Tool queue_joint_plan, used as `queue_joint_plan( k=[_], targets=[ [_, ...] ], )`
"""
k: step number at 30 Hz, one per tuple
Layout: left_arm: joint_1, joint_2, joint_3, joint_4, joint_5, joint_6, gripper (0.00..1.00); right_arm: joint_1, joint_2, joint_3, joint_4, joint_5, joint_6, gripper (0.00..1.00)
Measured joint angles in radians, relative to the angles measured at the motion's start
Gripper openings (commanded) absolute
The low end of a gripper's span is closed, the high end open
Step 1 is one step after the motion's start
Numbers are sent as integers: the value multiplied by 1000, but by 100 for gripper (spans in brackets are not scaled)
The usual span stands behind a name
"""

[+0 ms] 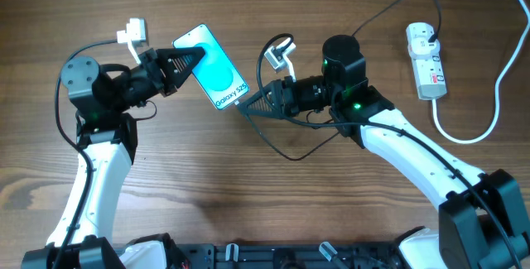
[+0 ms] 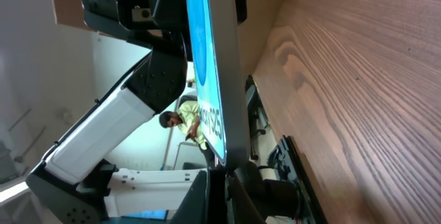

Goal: Plug charger to phone and switch on socket

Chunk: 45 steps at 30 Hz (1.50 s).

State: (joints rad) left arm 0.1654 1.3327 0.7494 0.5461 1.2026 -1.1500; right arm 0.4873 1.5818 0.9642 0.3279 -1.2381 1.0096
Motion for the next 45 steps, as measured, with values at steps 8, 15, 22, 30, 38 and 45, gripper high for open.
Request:
queue_joint_plan(
  k=[8, 15, 22, 30, 38, 45],
  targets=[
    [0, 0, 0, 1, 0, 4, 4, 0, 0, 0, 0, -3, 7, 4],
    [-6, 0, 0, 1, 0, 4, 4, 0, 0, 0, 0, -3, 8, 4],
    [-16, 0, 0, 3, -1, 4, 4, 0, 0, -1, 3, -11, 8, 4],
    [-16, 0, 0, 6, 19, 8, 4, 0, 0, -3, -174, 96, -93, 4],
    [36, 0, -4, 5, 37, 8, 4, 0, 8, -8, -727, 1151, -439, 5],
    [36, 0, -4, 4, 37, 8, 4, 1, 227, -2, -703, 1371, -549, 23]
  ],
)
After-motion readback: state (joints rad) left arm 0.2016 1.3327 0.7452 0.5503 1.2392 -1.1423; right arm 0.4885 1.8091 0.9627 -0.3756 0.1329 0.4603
